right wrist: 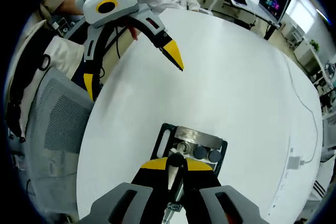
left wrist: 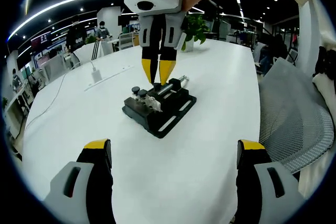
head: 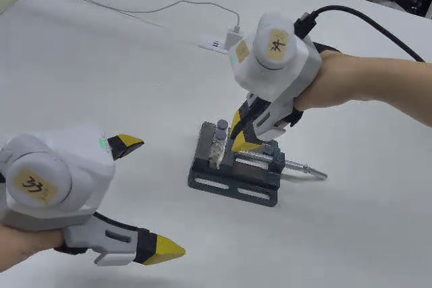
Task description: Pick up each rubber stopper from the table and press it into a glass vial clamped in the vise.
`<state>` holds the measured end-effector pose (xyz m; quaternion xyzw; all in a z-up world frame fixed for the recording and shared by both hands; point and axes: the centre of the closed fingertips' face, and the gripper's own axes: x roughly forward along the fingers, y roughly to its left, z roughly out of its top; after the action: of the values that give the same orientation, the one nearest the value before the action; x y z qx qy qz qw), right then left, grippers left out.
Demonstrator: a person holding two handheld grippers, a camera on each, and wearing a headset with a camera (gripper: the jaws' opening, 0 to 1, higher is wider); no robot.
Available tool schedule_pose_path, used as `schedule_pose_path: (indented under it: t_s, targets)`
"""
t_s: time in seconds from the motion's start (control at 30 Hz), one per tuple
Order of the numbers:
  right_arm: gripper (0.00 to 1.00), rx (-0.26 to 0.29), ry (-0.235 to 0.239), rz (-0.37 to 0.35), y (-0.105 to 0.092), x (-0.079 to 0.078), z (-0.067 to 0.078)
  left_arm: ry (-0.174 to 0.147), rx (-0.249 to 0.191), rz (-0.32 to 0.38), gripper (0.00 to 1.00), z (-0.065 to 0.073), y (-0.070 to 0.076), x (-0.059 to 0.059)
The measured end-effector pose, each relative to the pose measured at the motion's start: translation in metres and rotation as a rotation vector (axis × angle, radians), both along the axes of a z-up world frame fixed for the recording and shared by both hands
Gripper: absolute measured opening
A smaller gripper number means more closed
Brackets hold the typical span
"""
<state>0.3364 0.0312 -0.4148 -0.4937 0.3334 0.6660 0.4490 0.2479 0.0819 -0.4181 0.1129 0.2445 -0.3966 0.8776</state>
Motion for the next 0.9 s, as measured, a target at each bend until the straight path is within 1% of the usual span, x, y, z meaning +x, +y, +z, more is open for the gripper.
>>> schedule_pose_path:
  t_s: [0.13, 0.3, 0.53, 0.73, 0.77, 0.9]
  targets:
    - [0.05, -0.016, -0.012, 0.020, 0.005, 0.002, -0.003, 0.001, 0.003, 0.003, 0.99, -0.001, 0.001, 0.000]
    - [0.05, -0.028, -0.015, 0.027, 0.009, 0.007, -0.005, 0.004, 0.001, 0.012, 0.99, -0.002, 0.004, 0.001]
    - [0.05, -0.044, -0.020, 0.043, 0.013, 0.005, -0.008, 0.011, 0.000, 0.024, 0.99, -0.004, 0.008, 0.000]
    - [0.05, -0.059, -0.028, 0.056, 0.014, 0.005, -0.010, 0.014, -0.005, 0.030, 0.98, -0.004, 0.009, 0.000]
    - [0.05, -0.068, -0.020, 0.052, 0.013, 0.004, -0.011, 0.016, -0.007, 0.031, 0.98, -0.004, 0.009, 0.000]
    - [0.05, -0.078, -0.030, 0.063, 0.012, 0.004, -0.012, 0.018, -0.008, 0.033, 0.98, -0.005, 0.010, 0.000]
